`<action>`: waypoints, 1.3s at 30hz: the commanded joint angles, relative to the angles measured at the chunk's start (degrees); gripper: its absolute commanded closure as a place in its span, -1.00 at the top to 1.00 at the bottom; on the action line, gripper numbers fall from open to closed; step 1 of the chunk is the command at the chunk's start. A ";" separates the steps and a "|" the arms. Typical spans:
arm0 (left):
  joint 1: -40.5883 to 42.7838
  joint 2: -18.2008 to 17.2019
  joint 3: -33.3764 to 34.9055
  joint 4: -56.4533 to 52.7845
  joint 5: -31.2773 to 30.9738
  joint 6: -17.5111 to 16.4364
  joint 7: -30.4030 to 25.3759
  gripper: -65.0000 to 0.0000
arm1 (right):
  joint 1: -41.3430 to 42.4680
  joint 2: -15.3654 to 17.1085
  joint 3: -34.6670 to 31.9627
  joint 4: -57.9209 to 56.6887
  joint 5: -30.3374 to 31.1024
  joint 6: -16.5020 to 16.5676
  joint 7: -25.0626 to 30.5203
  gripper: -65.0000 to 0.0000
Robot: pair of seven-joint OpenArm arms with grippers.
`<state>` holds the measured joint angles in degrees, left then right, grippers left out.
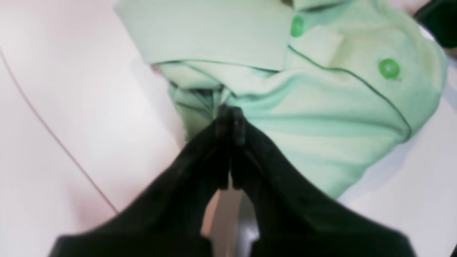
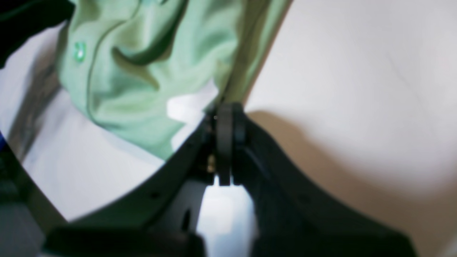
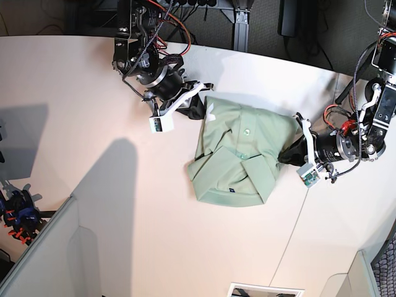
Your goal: Fold the T-shirt properly
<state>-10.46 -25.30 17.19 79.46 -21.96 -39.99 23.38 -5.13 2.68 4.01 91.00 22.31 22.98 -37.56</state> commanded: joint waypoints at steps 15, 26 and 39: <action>27.15 -6.49 -18.21 32.94 -14.82 -0.01 12.50 -1.00 | -13.94 12.35 3.34 17.68 0.85 0.68 -1.95 -1.00; 60.19 -4.59 -34.45 38.58 -13.55 -0.01 14.67 -1.00 | -34.03 23.58 3.85 26.73 7.21 0.68 -2.75 -1.00; 64.37 -3.15 -29.03 2.08 -8.87 5.77 16.98 -1.00 | -43.98 24.17 0.72 11.17 7.61 0.66 -7.69 -1.00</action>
<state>53.25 -27.90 -11.44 80.84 -30.30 -34.17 40.64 -48.64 26.35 4.51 101.30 29.50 23.40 -45.47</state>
